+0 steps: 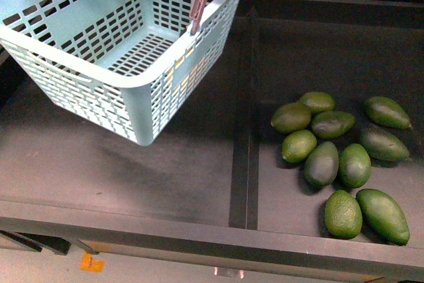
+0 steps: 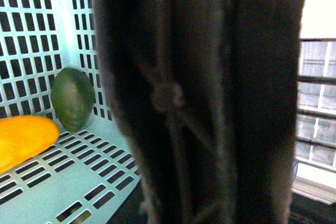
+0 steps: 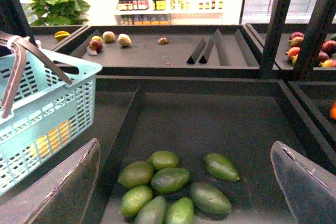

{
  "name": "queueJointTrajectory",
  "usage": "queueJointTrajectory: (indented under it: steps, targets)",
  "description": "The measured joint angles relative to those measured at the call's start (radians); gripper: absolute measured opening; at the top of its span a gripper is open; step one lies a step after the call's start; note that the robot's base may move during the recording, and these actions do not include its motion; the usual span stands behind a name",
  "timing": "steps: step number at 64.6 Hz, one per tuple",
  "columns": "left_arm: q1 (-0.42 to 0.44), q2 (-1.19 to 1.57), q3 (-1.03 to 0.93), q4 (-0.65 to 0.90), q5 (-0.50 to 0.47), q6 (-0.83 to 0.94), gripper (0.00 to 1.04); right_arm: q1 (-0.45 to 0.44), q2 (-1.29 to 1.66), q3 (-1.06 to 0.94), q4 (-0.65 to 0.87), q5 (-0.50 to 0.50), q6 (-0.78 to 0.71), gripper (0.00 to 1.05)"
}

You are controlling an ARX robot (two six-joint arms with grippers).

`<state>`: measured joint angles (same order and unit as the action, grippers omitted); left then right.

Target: Pick mango and avocado into basket

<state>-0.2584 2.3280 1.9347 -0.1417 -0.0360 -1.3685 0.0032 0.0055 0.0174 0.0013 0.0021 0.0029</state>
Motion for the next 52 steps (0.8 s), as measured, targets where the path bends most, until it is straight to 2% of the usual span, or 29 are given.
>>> queueJointTrajectory:
  steps: [16,25,35,48,52]
  targets:
    - [0.061,0.277,0.409,-0.121,-0.024,-0.072,0.13,0.000,0.000,0.000,0.000,0.000,0.000,0.96]
    - [0.073,0.381,0.528,-0.156,-0.024,-0.093,0.13,0.000,0.000,0.000,0.000,0.000,0.000,0.96]
    - [0.079,0.387,0.460,-0.121,-0.019,-0.104,0.13,0.000,0.000,0.000,0.000,0.000,0.000,0.96]
    - [0.090,0.225,0.140,-0.007,-0.030,-0.113,0.13,0.000,0.000,0.000,0.000,0.000,0.000,0.96]
    - [0.093,0.204,0.111,-0.006,-0.050,-0.119,0.22,0.000,0.000,0.000,0.000,0.000,0.000,0.96]
